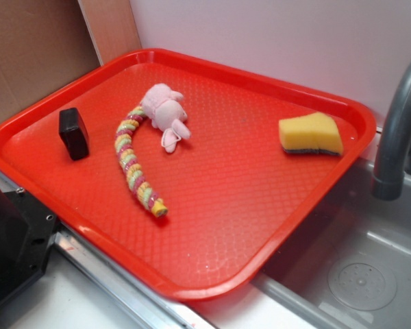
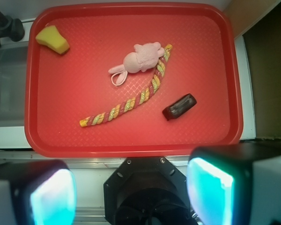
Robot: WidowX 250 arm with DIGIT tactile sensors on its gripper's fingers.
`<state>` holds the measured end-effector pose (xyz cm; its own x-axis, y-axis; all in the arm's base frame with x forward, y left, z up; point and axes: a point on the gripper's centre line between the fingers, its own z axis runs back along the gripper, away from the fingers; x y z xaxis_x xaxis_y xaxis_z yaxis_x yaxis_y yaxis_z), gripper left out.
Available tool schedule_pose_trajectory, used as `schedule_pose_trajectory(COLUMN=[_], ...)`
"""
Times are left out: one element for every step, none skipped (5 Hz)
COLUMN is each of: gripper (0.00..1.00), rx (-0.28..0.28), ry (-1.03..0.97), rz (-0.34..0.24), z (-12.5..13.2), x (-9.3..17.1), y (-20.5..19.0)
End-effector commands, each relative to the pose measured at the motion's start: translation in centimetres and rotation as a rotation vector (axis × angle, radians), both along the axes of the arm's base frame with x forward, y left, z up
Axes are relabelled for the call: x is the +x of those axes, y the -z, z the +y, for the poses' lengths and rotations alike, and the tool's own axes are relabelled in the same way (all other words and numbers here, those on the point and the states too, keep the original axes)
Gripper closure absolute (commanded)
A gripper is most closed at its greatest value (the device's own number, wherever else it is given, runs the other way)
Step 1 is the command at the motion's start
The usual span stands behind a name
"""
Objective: Grab the black box.
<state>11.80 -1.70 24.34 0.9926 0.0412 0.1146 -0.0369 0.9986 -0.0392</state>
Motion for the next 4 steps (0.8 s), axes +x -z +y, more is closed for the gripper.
schedule_pose_trajectory(gripper=[0.0,0.0,0.0,0.0], rx=[0.0,0.017,-0.019,-0.019], ry=[0.0,-0.25,-0.438,-0.438], rz=[0.0,0.029,-0.01,-0.01], z=[0.0,3.1,4.4,4.4], x=[0.0,1.3,3.1,3.1], y=[0.0,5.0,8.5,8.5])
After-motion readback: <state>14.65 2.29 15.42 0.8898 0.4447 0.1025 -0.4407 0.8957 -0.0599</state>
